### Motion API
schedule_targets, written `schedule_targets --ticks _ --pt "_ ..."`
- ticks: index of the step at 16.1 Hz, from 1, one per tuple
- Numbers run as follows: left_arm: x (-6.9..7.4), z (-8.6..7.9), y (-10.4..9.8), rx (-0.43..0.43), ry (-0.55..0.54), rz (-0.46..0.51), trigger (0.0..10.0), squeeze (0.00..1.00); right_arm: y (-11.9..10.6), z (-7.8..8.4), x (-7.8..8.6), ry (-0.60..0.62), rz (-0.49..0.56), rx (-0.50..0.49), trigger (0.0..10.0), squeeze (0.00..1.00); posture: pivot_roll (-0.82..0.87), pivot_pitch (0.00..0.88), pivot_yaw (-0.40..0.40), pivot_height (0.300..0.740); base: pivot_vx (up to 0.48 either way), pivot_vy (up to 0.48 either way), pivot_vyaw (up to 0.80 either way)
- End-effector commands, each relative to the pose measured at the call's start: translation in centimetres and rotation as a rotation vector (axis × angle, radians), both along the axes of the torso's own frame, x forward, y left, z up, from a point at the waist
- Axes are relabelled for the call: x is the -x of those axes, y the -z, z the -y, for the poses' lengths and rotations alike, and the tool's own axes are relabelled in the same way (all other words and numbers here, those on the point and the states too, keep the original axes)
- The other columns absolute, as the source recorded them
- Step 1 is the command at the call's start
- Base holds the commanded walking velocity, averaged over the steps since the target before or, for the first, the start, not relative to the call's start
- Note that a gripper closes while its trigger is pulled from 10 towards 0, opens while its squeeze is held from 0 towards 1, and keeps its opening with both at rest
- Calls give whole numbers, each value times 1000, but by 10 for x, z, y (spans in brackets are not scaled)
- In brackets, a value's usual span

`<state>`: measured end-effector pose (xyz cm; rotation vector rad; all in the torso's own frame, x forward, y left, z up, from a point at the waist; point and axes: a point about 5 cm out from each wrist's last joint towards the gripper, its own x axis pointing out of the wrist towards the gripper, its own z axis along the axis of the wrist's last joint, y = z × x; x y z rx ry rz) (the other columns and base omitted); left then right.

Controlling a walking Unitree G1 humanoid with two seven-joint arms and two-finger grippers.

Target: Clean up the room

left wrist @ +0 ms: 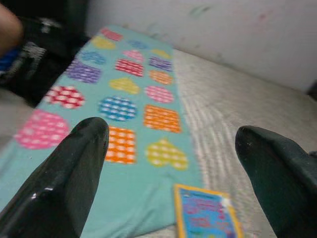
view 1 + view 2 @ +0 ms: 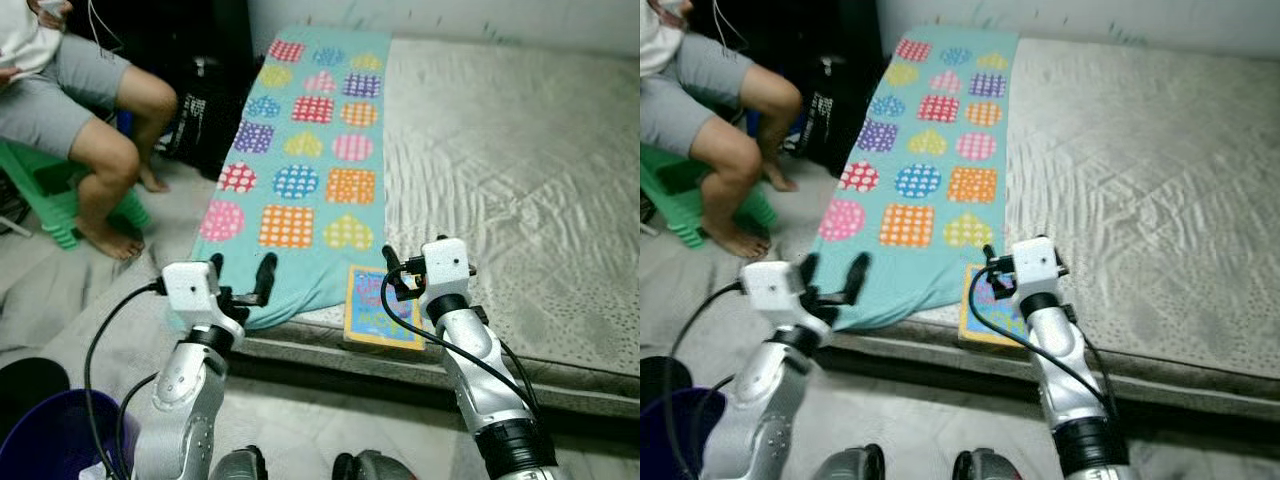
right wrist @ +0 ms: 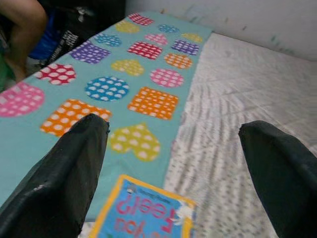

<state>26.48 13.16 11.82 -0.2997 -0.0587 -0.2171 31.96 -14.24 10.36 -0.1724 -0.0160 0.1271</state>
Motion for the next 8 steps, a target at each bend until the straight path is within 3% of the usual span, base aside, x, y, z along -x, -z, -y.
schedule_targets --ticks 1,8 --pt "1 -5 -2 -1 -12 13 10000 0 0 -3 0 -5 -1 -7 10000 0 58 190 -37 740 326 0 0" --pt "-1 -5 -3 -5 -1 23 10000 0 0 -4 -2 -8 5 -2 10000 0 61 179 -34 740 352 0 0"
